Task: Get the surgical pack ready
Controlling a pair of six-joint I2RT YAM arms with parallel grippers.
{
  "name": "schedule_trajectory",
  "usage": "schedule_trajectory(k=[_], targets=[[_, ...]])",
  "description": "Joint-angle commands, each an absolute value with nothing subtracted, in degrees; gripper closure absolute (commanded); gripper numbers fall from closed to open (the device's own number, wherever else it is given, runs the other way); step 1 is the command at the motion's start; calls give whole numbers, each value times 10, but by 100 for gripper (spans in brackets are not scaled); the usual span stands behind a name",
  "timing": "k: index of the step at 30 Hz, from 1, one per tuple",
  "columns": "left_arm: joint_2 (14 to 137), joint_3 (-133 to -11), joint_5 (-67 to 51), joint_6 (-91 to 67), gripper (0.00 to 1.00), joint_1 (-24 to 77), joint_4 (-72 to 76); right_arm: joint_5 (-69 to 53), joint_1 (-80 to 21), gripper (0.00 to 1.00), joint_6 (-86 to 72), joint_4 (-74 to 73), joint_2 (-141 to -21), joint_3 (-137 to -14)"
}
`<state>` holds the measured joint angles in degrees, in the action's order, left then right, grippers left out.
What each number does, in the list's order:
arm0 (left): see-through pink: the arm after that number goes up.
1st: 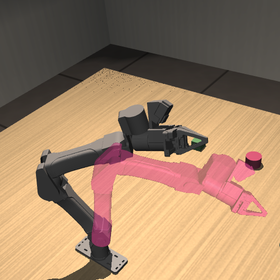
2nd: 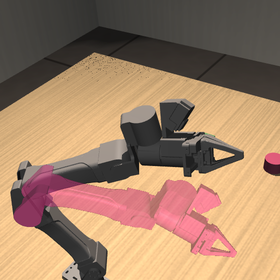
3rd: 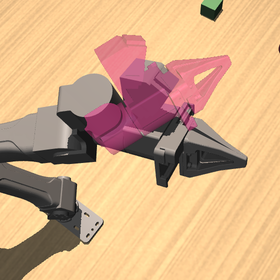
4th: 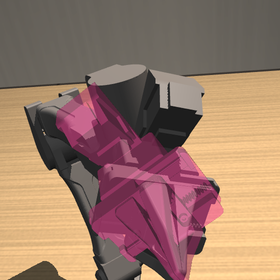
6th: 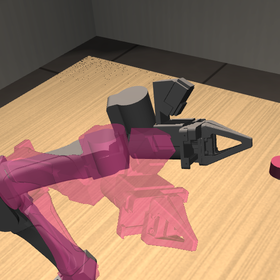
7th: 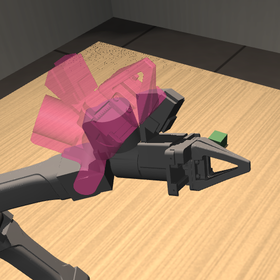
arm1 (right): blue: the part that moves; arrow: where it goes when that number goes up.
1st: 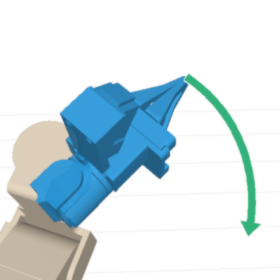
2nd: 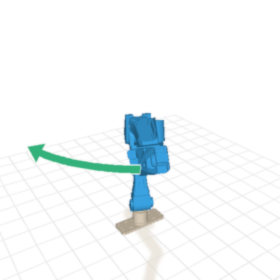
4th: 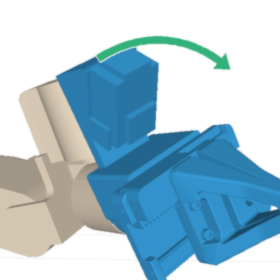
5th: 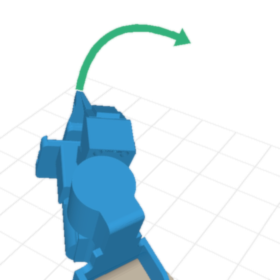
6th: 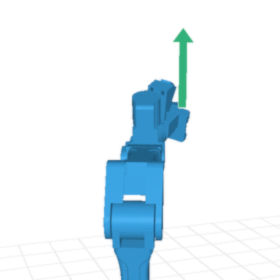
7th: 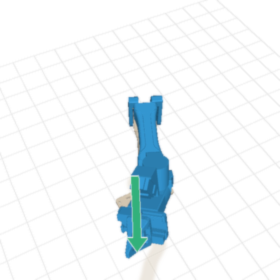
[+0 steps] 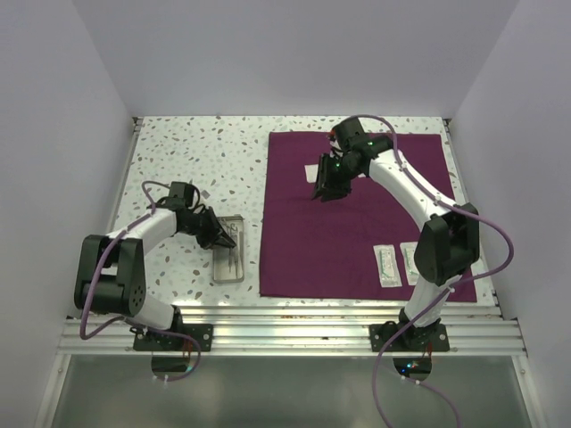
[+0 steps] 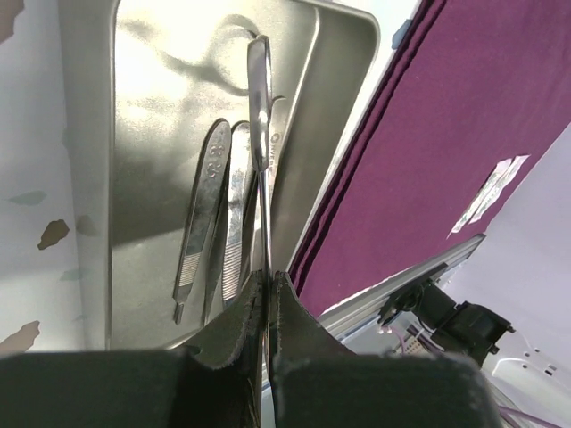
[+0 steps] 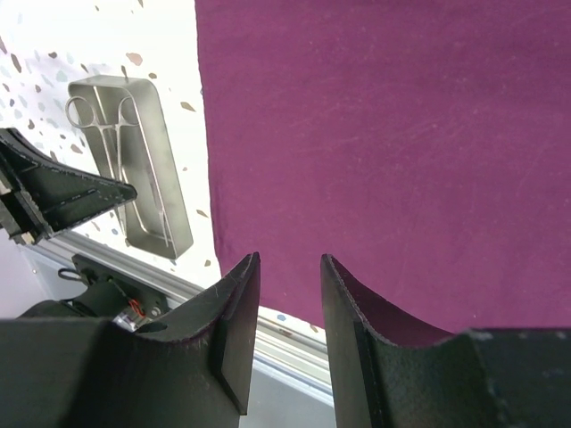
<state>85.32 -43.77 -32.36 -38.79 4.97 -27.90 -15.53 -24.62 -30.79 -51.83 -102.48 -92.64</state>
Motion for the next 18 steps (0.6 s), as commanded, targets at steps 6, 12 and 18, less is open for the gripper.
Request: schedule_trajectory(k=[6, 12, 18], targets=[[883, -461, -373, -374, 100, 30, -258, -151, -244, 62, -300, -514, -998, -925], [899, -466, -369, -360, 99, 18, -273, -153, -244, 62, -301, -511, -1001, -925], [897, -482, -336, -342, 68, 16, -314, -159, -245, 62, -301, -505, -1004, -922]])
